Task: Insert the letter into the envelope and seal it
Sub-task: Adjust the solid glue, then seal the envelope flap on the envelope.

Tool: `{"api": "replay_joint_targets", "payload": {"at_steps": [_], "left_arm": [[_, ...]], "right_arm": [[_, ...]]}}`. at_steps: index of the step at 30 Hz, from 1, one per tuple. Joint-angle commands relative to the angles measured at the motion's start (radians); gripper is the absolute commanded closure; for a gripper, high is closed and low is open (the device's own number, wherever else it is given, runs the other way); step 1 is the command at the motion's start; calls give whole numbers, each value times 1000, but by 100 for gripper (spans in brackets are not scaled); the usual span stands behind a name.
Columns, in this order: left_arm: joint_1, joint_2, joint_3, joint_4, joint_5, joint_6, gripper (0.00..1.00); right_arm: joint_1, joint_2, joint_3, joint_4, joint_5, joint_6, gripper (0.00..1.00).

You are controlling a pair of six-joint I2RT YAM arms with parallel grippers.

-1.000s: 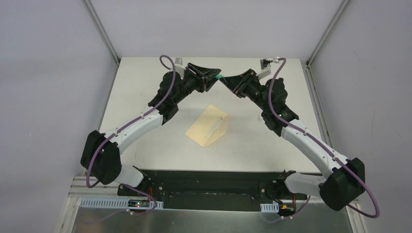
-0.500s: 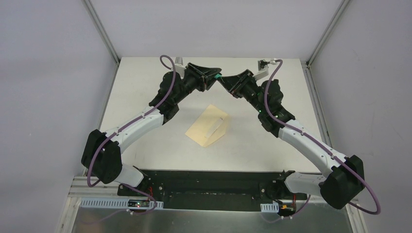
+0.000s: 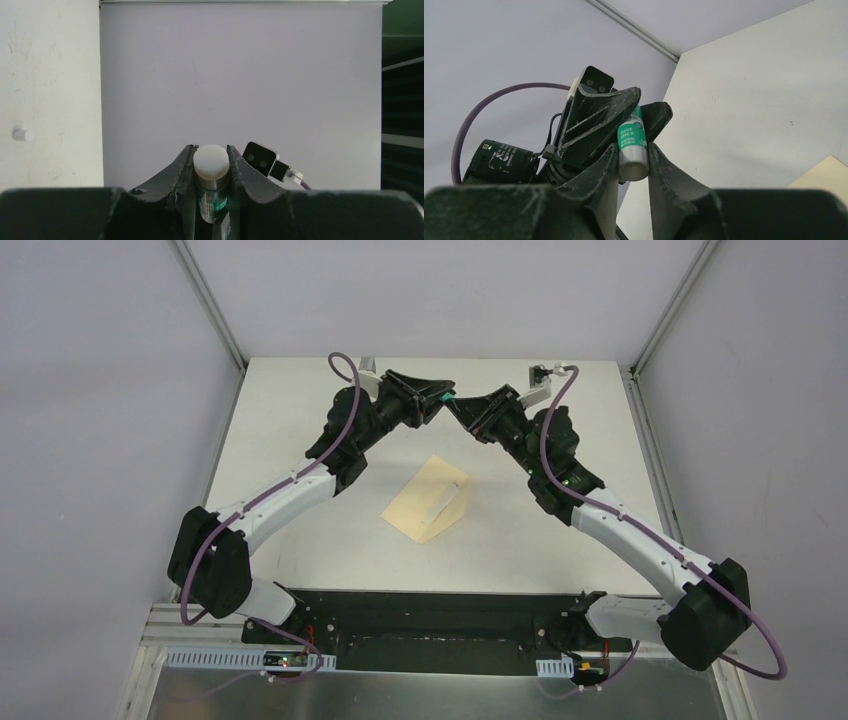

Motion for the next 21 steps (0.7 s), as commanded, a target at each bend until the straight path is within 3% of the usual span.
{"api": "replay_joint_targets", "payload": {"at_steps": [1, 5, 9, 11, 14, 21], "left_arm": [[59, -37, -21, -16, 78, 79, 100], [153, -78, -46, -163, 200, 230, 100], [202, -108, -76, -318, 256, 431, 100], [204, -114, -79, -380, 267, 558, 100], [203, -127, -90, -482, 250, 695, 100], [203, -138, -127, -603, 223, 880, 100]], "right_arm": [[-1, -45, 2, -68, 34, -47, 70], [-39, -116, -40, -215, 12, -53, 46], [-74, -175, -133, -294, -53, -20, 29], [-78, -196, -184, -343, -54, -9, 12], [-79, -217, -258, -361, -45, 16, 10], [-70, -178, -378, -340, 32, 88, 21]]}}
